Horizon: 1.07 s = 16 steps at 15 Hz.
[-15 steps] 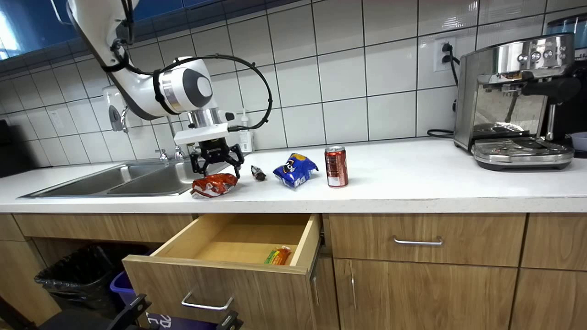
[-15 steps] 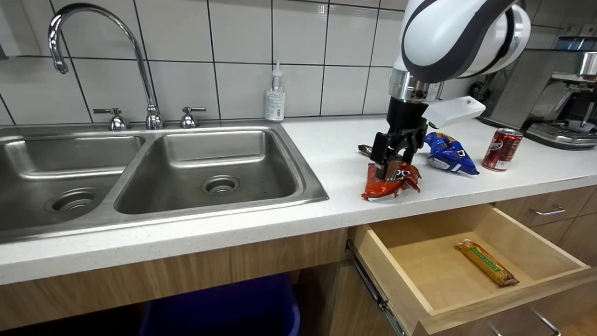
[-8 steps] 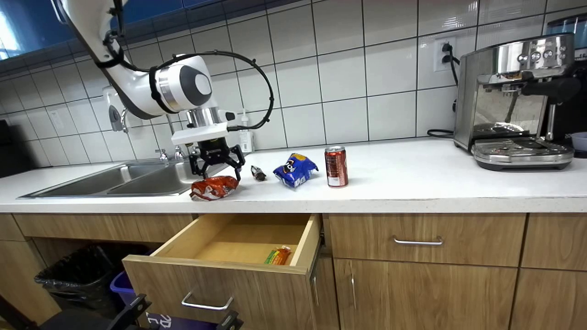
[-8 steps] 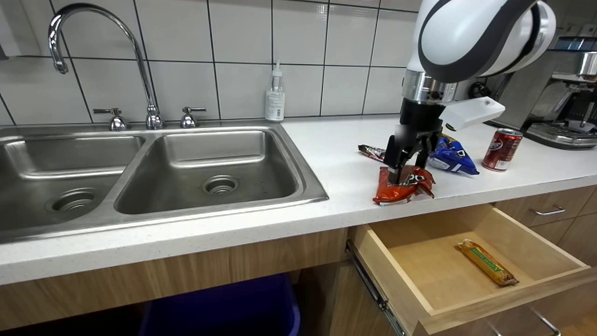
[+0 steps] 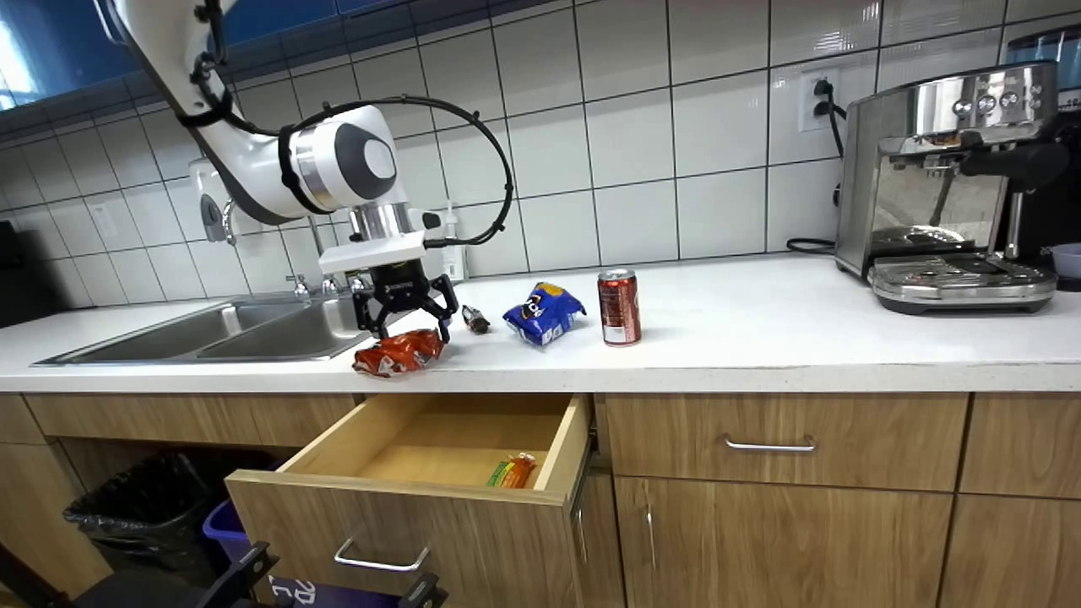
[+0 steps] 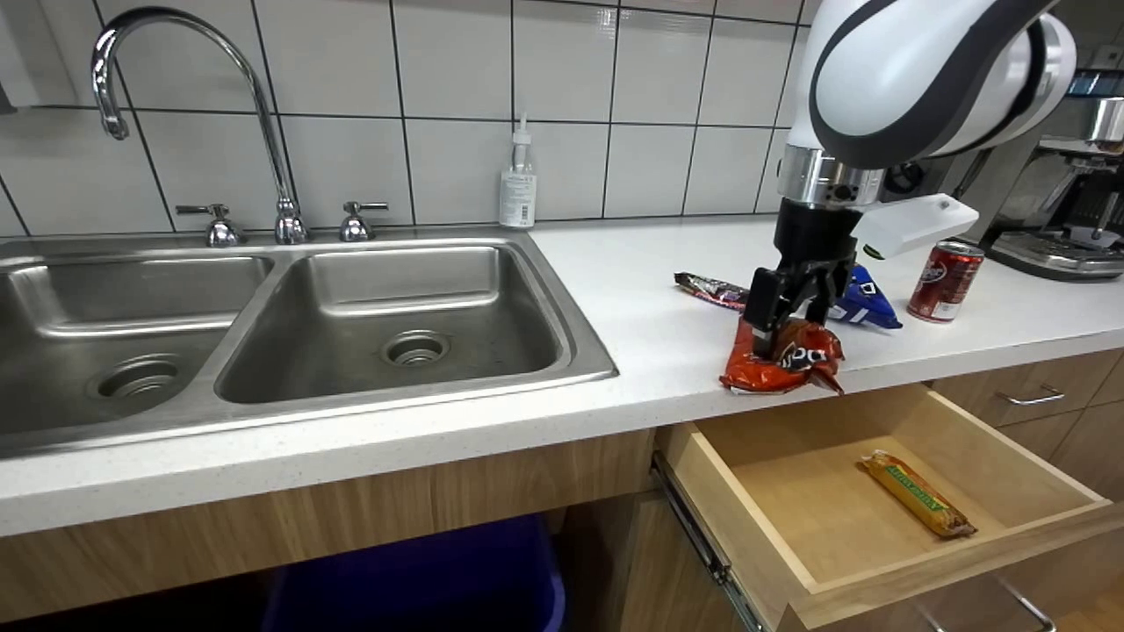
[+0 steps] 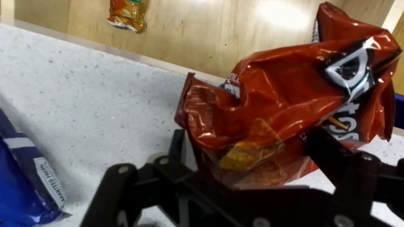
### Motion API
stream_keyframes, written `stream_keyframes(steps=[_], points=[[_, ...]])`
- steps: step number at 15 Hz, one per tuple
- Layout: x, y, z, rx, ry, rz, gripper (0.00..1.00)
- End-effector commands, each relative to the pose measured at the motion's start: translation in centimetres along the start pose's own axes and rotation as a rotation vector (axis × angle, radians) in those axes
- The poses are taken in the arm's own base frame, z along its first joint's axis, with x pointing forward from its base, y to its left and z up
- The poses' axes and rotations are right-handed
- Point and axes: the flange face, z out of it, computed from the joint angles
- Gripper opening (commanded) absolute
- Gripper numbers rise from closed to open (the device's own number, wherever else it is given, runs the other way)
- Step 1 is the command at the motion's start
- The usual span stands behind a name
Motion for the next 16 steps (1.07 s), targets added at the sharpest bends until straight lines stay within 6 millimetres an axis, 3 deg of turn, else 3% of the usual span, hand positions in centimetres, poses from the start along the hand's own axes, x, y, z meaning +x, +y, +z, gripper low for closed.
stream_keyframes(steps=[1, 6, 16], points=[[-1.3, -0.8, -0.4, -0.008, -0.015, -0.012, 1.00], [-2.6, -1.5, -1.6, -0.006, -0.003, -0.019, 1.00], [-7.2, -2.8, -4.7, -0.017, 0.019, -0.033, 1.00]])
